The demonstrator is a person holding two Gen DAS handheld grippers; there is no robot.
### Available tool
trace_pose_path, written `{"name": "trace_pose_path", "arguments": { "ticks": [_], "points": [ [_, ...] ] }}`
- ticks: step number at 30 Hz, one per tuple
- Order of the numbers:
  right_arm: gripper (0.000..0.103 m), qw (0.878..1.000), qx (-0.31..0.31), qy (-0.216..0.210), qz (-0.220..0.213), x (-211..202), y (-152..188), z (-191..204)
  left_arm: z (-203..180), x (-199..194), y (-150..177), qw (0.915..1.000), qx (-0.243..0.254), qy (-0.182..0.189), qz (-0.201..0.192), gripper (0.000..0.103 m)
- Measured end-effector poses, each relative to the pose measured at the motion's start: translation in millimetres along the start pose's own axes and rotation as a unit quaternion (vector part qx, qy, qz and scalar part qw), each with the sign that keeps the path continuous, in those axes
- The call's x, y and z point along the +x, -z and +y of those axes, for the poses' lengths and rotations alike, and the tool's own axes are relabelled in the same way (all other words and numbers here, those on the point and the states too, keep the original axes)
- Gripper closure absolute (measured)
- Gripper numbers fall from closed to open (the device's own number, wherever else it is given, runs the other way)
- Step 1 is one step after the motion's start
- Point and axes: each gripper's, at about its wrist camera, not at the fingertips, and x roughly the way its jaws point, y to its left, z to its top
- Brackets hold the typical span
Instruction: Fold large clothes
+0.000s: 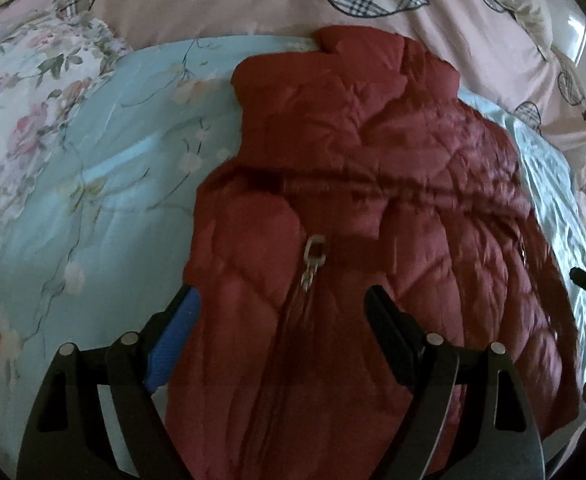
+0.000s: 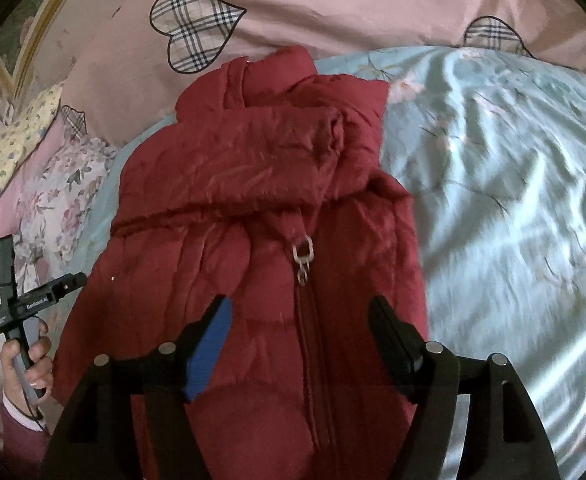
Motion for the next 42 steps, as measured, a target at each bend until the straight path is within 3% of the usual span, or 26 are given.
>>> {"name": "trace_pose_path", "arguments": {
  "ticks": [9,19,25,30,37,40,42],
  "points": [
    [0.02,0.999,0.031,0.024,-0.011,-40.7,41.0,-16.1,25.2,-30.9,45.0,0.9997,-0.025,0.004,0.0,0.017],
    [0.019,0.998,0.035,0.05,0.03,-43.6,79.8,-22.6,50.1,-44.8,82.7,0.9992,-0.033,-0.004,0.021,0.017],
    [0.019,0.998,0.039,0.039,0.03,-46.1,95.7,-18.8,61.6,-41.6,98.6,0.9976,-0.051,0.019,0.043,0.017],
    [0.019,0.998,0.045,0.035,0.042,-43.8,106.6,-17.5,63.2,-39.3,108.3,0.9972,-0.048,0.016,0.054,0.017],
    [0.019,0.997,0.049,0.012,0.053,-43.3,119.8,-17.1,57.4,-36.9,122.0,0.9958,-0.038,0.045,0.07,0.017],
    [0.021,0.996,0.056,0.0,0.063,-41.8,125.3,-19.1,52.9,-36.0,127.7,0.9954,-0.029,0.052,0.075,0.017],
    [0.028,0.996,0.06,-0.008,0.068,-41.7,128.8,-21.1,50.5,-36.0,130.9,0.9951,-0.024,0.057,0.077,0.017]
  ]
}}
